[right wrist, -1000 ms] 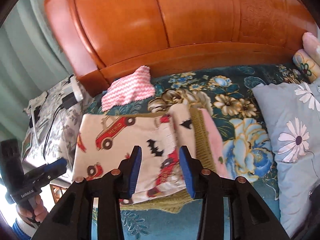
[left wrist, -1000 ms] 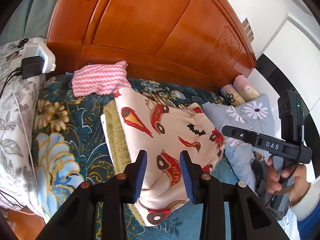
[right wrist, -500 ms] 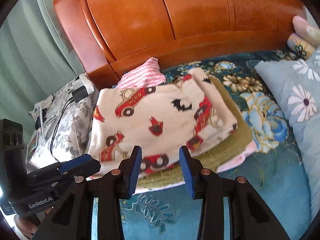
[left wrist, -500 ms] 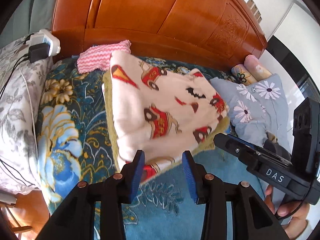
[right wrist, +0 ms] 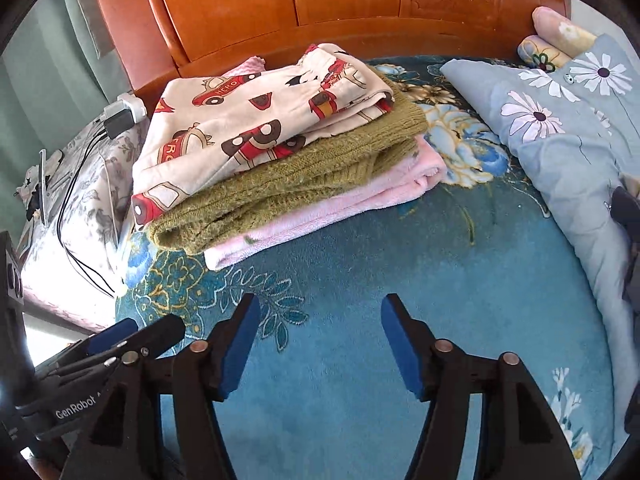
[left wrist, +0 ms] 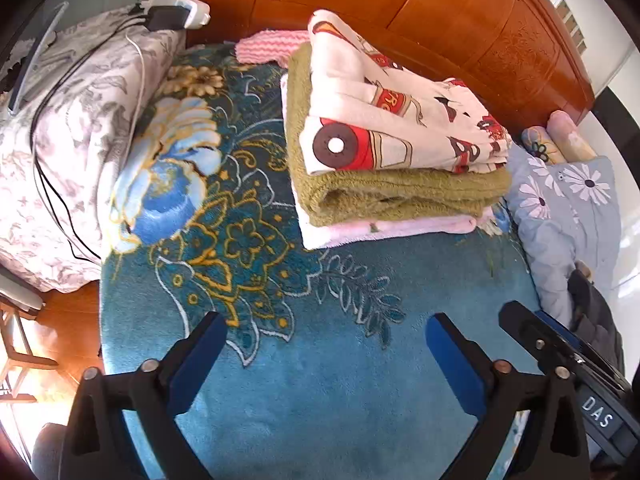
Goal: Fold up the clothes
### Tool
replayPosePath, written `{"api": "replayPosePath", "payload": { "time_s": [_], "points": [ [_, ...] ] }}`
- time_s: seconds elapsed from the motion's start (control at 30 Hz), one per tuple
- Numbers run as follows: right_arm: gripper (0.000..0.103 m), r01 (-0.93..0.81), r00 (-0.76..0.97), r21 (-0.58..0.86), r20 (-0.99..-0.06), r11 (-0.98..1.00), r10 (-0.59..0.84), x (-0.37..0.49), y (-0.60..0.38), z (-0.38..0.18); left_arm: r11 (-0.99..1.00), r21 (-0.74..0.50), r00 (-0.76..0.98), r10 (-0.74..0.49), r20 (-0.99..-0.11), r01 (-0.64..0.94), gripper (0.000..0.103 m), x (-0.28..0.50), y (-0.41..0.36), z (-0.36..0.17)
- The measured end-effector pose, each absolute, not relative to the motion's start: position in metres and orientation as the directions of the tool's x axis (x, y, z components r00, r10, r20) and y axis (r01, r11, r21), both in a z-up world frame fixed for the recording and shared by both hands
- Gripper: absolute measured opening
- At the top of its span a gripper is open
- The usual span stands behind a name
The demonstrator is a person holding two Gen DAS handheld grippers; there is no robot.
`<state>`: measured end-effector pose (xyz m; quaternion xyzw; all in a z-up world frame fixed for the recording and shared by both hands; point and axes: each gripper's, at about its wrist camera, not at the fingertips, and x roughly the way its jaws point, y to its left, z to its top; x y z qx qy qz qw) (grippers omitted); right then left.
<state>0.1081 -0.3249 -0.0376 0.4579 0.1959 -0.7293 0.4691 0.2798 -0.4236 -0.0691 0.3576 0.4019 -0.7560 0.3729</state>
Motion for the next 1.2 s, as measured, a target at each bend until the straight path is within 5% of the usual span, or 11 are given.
{"api": "replayPosePath", "payload": {
  "time_s": [0.2, 0.57, 1.2],
  "points": [
    [0.093, 0.809, -0.156, 0.215, -0.818, -0.547, -0.553, 0.107, -0.301, -0.024, -0.355, -0.399, -0.507, -0.301, -0.807, 0.845, 0.103, 0.296, -0.424, -0.063],
    [0.094, 0.812, -0.242, 0.135, -0.808, -0.568, -0.537, 0.121, -0.288, -0.013, -0.362, -0.268, -0.411, -0.414, -0.812, 0.893, 0.103, 0.295, -0.409, -0.049],
    [0.094, 0.862, -0.275, 0.010, -0.831, -0.507, -0.483, 0.148, -0.299, -0.007, -0.388, -0.191, -0.352, -0.403, -0.845, 0.902, 0.103, 0.286, -0.406, -0.052]
  ]
}}
